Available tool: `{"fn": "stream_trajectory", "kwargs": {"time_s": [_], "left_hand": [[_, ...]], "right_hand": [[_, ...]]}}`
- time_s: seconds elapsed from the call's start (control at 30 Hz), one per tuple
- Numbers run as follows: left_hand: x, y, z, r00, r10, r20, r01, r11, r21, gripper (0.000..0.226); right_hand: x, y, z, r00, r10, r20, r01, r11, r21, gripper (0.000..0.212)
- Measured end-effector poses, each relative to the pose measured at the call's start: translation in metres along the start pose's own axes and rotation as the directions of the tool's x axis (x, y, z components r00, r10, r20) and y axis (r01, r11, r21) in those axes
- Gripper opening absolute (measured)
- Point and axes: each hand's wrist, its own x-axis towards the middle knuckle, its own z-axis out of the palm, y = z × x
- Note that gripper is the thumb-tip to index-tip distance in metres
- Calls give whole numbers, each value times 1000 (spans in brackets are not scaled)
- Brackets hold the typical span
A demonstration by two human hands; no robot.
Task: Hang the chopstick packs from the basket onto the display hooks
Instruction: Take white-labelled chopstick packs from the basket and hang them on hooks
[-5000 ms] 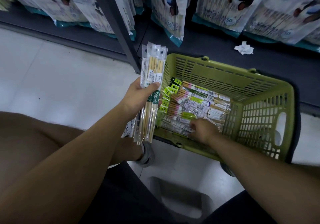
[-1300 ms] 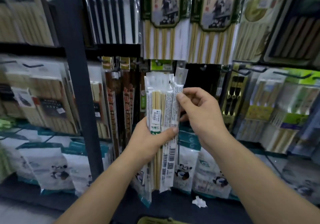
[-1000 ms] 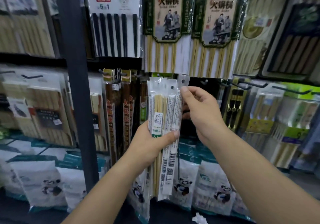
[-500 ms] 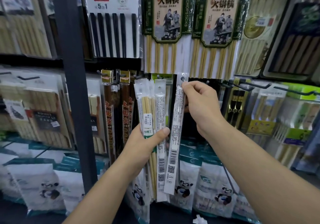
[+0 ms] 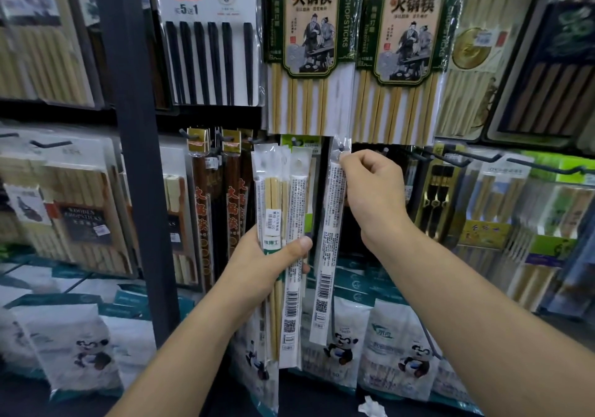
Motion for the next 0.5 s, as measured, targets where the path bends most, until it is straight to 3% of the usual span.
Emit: {"fn": "stream_trajectory", "kwargs": {"time_s": [0.3,0.5], "left_hand": [[-2,4,0,999,-3,-36,3,1000,12,32],[-5,5,4,1000,-9,-23,8,1000,-19,42]], "right_hand": [[11,19,6,999,-15,-39,11,994,-105,36],[26,33,14,992,-2,-129,-23,981,-193,33]]}}
